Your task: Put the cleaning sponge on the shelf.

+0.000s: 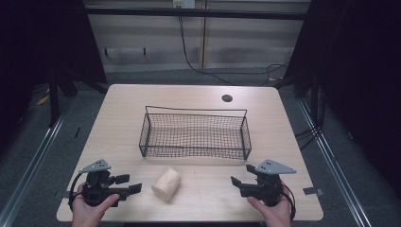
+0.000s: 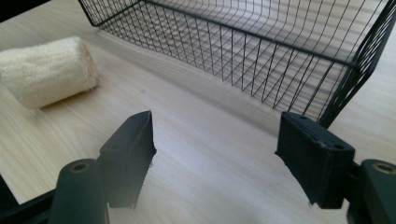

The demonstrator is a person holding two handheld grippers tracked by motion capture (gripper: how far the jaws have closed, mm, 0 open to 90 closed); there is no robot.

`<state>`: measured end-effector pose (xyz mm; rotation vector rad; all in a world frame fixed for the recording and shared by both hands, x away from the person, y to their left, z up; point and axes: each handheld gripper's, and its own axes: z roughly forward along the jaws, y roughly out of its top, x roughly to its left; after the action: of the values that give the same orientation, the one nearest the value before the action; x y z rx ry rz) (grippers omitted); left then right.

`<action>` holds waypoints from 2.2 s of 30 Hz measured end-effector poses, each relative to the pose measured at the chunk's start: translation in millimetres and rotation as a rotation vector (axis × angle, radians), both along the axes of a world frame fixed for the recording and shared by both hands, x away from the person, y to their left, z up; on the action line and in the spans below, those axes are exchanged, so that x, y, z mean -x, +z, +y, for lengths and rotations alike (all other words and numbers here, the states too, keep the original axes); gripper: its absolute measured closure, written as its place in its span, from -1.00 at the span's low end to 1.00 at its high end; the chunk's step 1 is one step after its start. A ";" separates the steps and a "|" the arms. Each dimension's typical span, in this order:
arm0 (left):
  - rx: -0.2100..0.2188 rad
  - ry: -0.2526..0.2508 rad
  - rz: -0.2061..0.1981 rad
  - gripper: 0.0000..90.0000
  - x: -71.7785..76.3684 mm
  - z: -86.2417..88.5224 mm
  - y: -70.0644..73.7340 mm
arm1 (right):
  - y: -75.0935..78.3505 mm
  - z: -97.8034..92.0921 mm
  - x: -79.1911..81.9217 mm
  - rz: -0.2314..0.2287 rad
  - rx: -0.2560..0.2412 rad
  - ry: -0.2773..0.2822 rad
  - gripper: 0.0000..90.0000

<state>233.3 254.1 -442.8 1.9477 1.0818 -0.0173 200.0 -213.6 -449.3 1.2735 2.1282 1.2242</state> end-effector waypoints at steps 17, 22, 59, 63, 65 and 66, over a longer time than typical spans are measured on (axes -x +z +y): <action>-0.065 -0.052 0.004 -0.40 5.5 -9.7 6.9 | -1.6 2.7 9.4 0.048 -0.074 -0.004 -0.30; -0.064 -0.071 0.029 -0.49 4.1 -9.7 13.7 | -3.2 4.1 8.5 0.076 -0.078 0.013 -0.42; -0.360 -0.203 0.242 -0.45 -42.9 -84.8 46.8 | -6.5 9.5 6.9 0.177 -0.098 0.099 -0.47; -0.378 -0.211 0.254 -0.53 -47.7 -90.8 49.3 | -6.7 10.2 7.0 0.181 -0.095 0.102 -0.48; -0.394 -0.219 0.263 -0.57 -50.6 -94.2 48.7 | -7.0 10.7 6.8 0.179 -0.092 0.104 -0.48; -0.401 -0.224 0.273 -0.57 -52.1 -96.6 48.2 | -7.0 10.8 6.7 0.179 -0.092 0.105 -0.48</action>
<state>285.5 157.5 -394.6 2.4777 1.0963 -0.2083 193.3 -202.8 -456.3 1.3726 2.3152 1.3083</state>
